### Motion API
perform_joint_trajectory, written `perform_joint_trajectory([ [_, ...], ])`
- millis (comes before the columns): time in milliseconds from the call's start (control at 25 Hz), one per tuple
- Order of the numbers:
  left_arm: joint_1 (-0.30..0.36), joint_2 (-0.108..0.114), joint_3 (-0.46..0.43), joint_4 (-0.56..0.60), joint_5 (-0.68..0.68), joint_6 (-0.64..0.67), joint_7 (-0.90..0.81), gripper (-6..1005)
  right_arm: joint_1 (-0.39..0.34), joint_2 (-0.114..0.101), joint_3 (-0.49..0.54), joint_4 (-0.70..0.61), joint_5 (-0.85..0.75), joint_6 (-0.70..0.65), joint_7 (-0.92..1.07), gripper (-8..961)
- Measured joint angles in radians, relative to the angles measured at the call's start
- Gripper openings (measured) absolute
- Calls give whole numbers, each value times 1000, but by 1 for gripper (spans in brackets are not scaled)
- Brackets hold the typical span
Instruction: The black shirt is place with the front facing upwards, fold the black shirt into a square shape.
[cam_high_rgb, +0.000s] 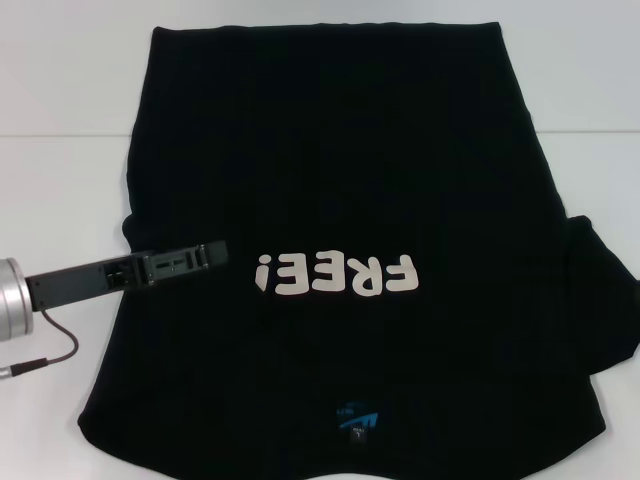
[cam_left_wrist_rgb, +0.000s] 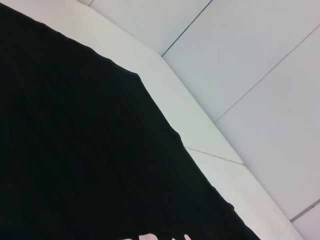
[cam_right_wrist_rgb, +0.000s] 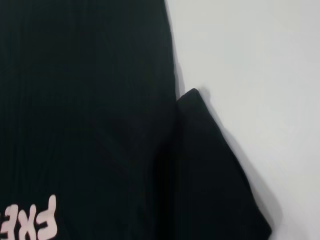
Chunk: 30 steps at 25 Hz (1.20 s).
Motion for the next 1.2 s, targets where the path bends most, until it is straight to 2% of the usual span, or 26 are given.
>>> perform_joint_trajectory([
  [320,25,-2,-11,-2,-33,0,4,948,44,-2,-29,60,-34,64,29,942],
  [520,40,-3,-12,-1,-52,1,11,948,70,6,-30,75,-77,88,43,941],
  [1200,55,-6,-39,-15,-51,1,21,949,104,14,-64,123,-84,146,44,939],
])
